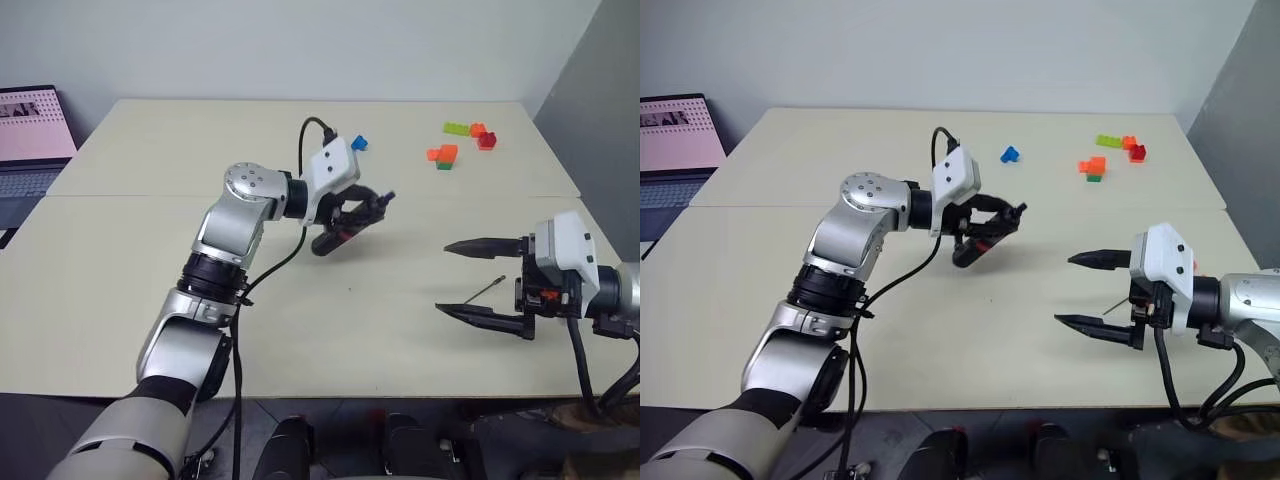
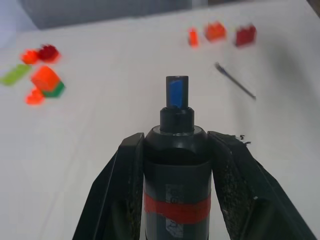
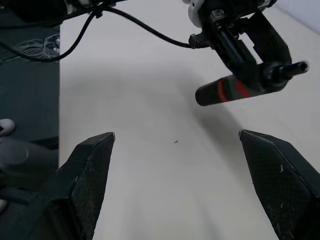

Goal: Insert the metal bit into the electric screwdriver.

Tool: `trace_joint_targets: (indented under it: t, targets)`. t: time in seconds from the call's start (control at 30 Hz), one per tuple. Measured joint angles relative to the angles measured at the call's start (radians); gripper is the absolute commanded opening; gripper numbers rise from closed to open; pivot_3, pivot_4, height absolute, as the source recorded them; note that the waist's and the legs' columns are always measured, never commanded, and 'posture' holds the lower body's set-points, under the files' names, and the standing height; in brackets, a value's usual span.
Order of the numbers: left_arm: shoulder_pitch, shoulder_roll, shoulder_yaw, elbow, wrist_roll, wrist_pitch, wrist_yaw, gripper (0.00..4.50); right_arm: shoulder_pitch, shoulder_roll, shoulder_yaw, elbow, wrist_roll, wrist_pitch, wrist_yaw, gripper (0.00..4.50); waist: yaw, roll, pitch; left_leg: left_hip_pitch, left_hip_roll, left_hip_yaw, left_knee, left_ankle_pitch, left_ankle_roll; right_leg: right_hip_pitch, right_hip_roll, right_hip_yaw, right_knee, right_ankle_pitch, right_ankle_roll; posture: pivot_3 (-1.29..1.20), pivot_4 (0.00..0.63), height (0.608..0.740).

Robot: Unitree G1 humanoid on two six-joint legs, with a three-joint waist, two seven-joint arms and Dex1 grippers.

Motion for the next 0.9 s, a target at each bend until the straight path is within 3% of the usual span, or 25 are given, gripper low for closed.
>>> trace_joint_targets:
  t: [0.33, 0.73, 0.9]
  targets:
    - [0.149, -0.124, 0.096, -0.009, -0.023, -0.054, 0.336, 1.59, -0.101, 0.08, 0.005, 0.027, 0.01, 0.004, -0.111, 4.17, 0.005, 0.0, 0.0, -0.001, -0.001, 0.0, 0.0, 0.0, 0.0, -0.001, -0.002, 0.002, 0.0, 0.001, 0.001, 0.0, 0.15, 0.74]
    - [0.208, -0.18, 0.144, -0.134, -0.095, -0.041, 0.479, 1.59, -0.132, 0.08, 0.056, 0.039, 0.007, 0.013, -0.106, 4.17, 0.006, 0.0, 0.0, -0.001, -0.002, 0.002, 0.0, 0.0, 0.0, -0.001, -0.002, 0.002, 0.0, 0.001, 0.001, 0.0, 0.15, 0.74]
    - [0.302, -0.191, 0.138, -0.165, -0.101, -0.061, 0.52, 1.59, -0.132, 0.08, 0.069, 0.044, -0.015, 0.01, -0.104, 4.17, 0.005, 0.0, -0.001, 0.0, -0.001, 0.001, 0.0, 0.0, 0.0, -0.001, -0.002, 0.002, 0.0, 0.001, 0.001, 0.0, 0.15, 0.74]
